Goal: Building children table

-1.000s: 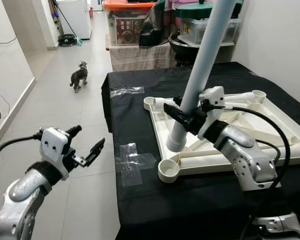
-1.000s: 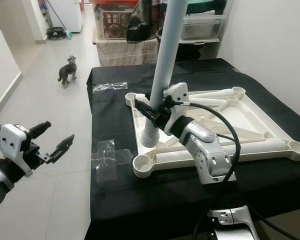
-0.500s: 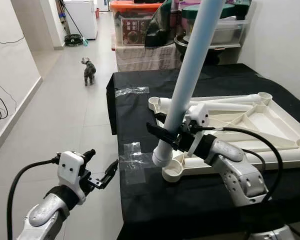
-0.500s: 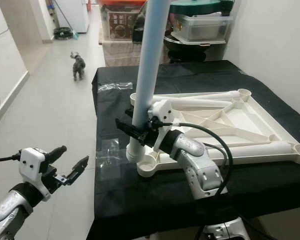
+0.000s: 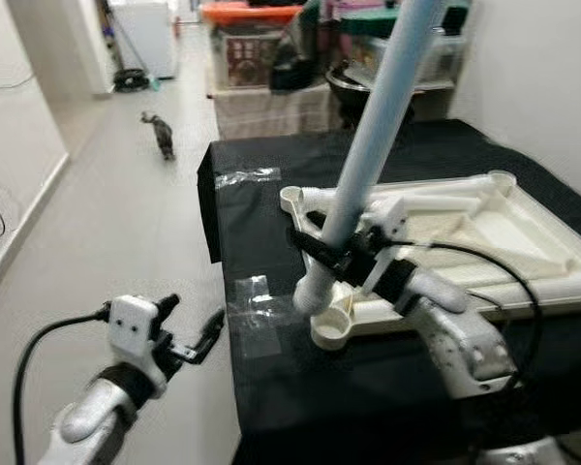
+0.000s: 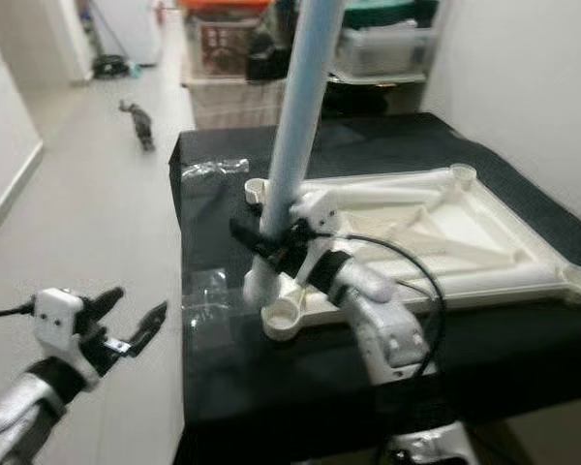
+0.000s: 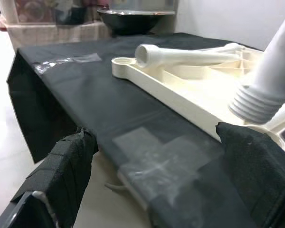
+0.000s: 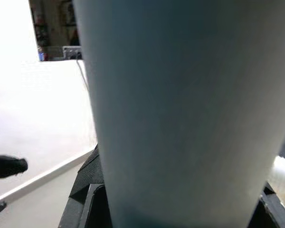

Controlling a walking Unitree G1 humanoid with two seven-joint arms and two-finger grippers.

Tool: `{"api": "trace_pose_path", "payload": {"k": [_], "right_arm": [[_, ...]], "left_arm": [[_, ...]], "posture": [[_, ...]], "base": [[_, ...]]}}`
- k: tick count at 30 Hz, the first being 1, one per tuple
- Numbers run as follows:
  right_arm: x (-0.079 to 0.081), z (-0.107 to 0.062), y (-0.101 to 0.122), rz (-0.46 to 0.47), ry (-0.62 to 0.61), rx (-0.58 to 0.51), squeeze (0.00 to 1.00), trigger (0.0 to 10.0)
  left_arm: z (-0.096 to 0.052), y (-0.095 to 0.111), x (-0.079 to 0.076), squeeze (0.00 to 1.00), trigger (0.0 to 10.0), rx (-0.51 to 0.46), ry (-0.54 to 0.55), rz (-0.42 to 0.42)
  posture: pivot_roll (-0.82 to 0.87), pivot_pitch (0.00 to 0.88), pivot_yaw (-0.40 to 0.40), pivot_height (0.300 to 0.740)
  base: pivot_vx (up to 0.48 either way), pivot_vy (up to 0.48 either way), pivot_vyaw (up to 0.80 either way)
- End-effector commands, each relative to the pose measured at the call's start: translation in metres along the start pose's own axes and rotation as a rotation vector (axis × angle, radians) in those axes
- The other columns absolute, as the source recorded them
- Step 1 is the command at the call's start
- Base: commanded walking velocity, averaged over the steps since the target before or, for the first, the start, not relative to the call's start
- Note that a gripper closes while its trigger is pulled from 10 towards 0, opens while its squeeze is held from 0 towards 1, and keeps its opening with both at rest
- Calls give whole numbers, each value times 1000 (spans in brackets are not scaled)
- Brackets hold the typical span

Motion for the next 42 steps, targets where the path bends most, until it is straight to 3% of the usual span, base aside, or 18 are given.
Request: {"api": "trace_pose_path", "payload": {"k": [1, 9, 15, 18, 23, 28, 34, 42], "right_arm": [[10, 6, 1, -3, 34, -17, 0, 0], [13, 3, -3, -14, 73, 9, 0, 0], [3, 1, -4, -24, 47, 33, 0, 0], [-10, -4, -4, -17, 4, 45, 0, 0], [-17, -10, -3, -28, -23, 41, 0, 0], [-13, -10, -5, -30, -19, 42, 0, 0], [0, -2, -10, -5, 12, 30, 0, 0], [1, 2, -10, 4, 15, 20, 0, 0]], "left_arm": [[-3, -4, 6, 0, 10000, 21, 24, 10], [-2, -6, 9, 0, 10000, 35, 43, 14], [-4, -10, 8, 0, 10000, 49, 45, 13], [-5, -12, 8, 0, 10000, 59, 49, 27], [-2, -14, 7, 0, 10000, 68, 48, 64], [3, -17, 4, 0, 10000, 84, 31, 128], [8, -16, -5, 0, 10000, 63, 14, 129], [8, -14, -4, 0, 10000, 47, 31, 104]], "posture": [[31, 0, -25, 740], [36, 0, -31, 740], [37, 0, -37, 740], [38, 0, -40, 740], [32, 0, -37, 740], [27, 0, -34, 740], [27, 0, -32, 740], [29, 0, -36, 740]], "base": [[0, 251, 0], [0, 63, 0], [0, 0, 0], [0, 0, -710], [0, 0, -622], [0, 0, 0], [0, -335, 0], [0, -110, 0]]}}
Point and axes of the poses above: a point about 5 cm out from each wrist's last joint towards the gripper, its own z axis pointing out of the wrist towards the gripper, its own y axis along the axis of the wrist's last joint, x = y × z, the point moved 4 cm from there along z, pointing out of the wrist towards the gripper, and after that the axes turned 5 degrees about z, right-handed, at the moved point
